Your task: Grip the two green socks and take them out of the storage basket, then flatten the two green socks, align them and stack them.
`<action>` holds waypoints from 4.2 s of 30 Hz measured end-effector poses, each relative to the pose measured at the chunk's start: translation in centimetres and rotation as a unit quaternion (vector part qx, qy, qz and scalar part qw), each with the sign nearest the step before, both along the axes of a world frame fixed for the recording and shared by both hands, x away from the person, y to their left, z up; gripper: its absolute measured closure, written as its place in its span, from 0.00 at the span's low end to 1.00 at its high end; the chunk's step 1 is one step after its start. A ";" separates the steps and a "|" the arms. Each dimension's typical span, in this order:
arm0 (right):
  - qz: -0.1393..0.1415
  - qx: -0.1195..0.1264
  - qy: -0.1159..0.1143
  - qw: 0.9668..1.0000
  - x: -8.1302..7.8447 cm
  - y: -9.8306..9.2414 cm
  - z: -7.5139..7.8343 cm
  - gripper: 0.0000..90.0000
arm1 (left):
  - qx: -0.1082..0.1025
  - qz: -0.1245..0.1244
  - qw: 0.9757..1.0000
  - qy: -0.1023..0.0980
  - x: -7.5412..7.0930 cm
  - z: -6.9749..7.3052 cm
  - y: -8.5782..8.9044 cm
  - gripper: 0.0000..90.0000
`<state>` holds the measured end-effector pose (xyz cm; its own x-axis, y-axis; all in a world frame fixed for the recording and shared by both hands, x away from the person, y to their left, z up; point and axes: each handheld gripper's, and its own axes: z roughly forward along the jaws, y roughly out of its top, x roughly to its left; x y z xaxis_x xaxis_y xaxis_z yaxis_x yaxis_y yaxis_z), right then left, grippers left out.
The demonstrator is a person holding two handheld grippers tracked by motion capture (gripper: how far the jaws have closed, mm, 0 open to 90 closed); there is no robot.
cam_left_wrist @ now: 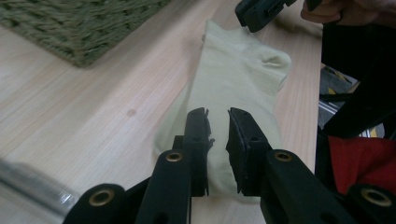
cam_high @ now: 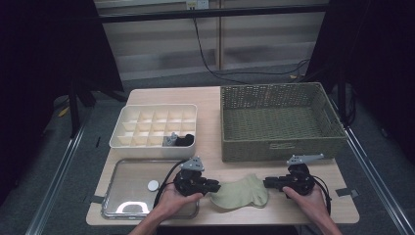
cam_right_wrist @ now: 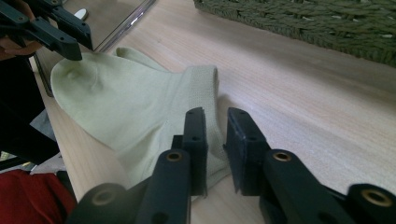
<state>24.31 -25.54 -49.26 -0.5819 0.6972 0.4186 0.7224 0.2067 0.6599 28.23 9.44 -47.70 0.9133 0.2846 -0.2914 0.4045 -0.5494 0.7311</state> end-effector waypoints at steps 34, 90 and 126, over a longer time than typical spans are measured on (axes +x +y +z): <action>0.001 -0.042 0.003 0.999 -0.4 1.2 -1.0 0.90 | 0.031 -0.007 0.999 0.006 0.5 -1.6 -0.1 1.00; 0.027 0.069 -0.045 0.996 0.3 3.5 3.2 0.96 | 0.033 -0.040 0.999 -0.005 0.3 -2.3 -8.1 0.86; 0.062 0.057 -0.032 0.996 0.7 6.7 2.4 0.95 | 0.051 -0.035 0.998 -0.012 -0.7 -1.8 -2.2 0.52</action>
